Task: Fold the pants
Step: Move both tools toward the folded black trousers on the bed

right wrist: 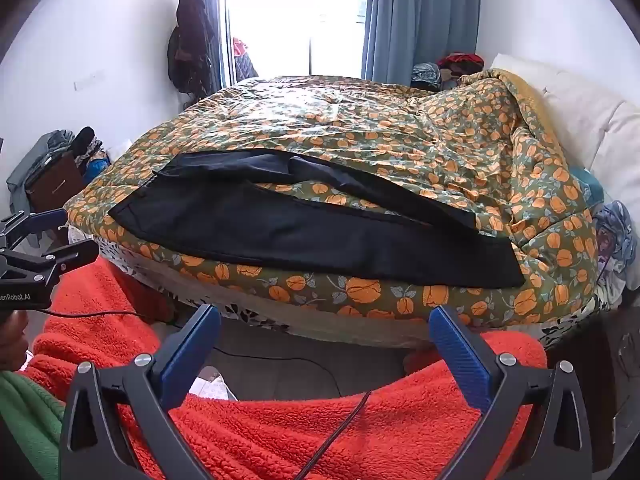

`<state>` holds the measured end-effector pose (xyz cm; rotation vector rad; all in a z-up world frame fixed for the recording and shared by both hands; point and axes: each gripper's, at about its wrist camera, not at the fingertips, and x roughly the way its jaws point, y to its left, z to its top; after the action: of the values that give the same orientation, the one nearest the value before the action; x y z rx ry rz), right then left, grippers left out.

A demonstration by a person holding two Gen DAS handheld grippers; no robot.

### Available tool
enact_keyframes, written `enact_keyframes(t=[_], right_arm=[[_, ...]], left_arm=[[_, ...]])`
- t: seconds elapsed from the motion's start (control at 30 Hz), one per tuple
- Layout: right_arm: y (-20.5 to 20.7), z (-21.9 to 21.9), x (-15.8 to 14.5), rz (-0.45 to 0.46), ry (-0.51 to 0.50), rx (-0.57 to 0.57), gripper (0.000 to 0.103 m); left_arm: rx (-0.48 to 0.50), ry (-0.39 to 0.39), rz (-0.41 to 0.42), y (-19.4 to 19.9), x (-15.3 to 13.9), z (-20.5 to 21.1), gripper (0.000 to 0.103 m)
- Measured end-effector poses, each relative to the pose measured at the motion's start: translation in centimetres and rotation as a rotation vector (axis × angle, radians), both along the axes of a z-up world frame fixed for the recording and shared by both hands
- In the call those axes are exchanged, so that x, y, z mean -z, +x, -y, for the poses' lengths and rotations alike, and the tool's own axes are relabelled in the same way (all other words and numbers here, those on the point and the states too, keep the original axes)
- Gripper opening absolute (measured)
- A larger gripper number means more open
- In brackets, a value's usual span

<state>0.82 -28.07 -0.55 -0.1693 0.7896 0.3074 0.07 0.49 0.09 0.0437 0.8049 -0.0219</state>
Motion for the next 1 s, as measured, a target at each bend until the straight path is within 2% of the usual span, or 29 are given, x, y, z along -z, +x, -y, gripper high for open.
enact_keyframes(t=[0.2, 0.8, 1.0], right_arm=[[-0.1, -0.1, 0.1, 0.004, -0.004, 0.003, 0.103], [0.4, 0.0, 0.8, -0.026, -0.010, 0.011, 0.103], [0.5, 0.1, 1.2, -0.041, -0.015, 0.016, 0.103]], left_arm=[[0.002, 0.023, 0.003, -0.1, 0.1, 0.6, 0.102], [0.000, 0.027, -0.018, 0.2, 0.6, 0.6, 0.102], [-0.006, 0.031, -0.078, 0.8, 1.9, 0.6, 0.102]])
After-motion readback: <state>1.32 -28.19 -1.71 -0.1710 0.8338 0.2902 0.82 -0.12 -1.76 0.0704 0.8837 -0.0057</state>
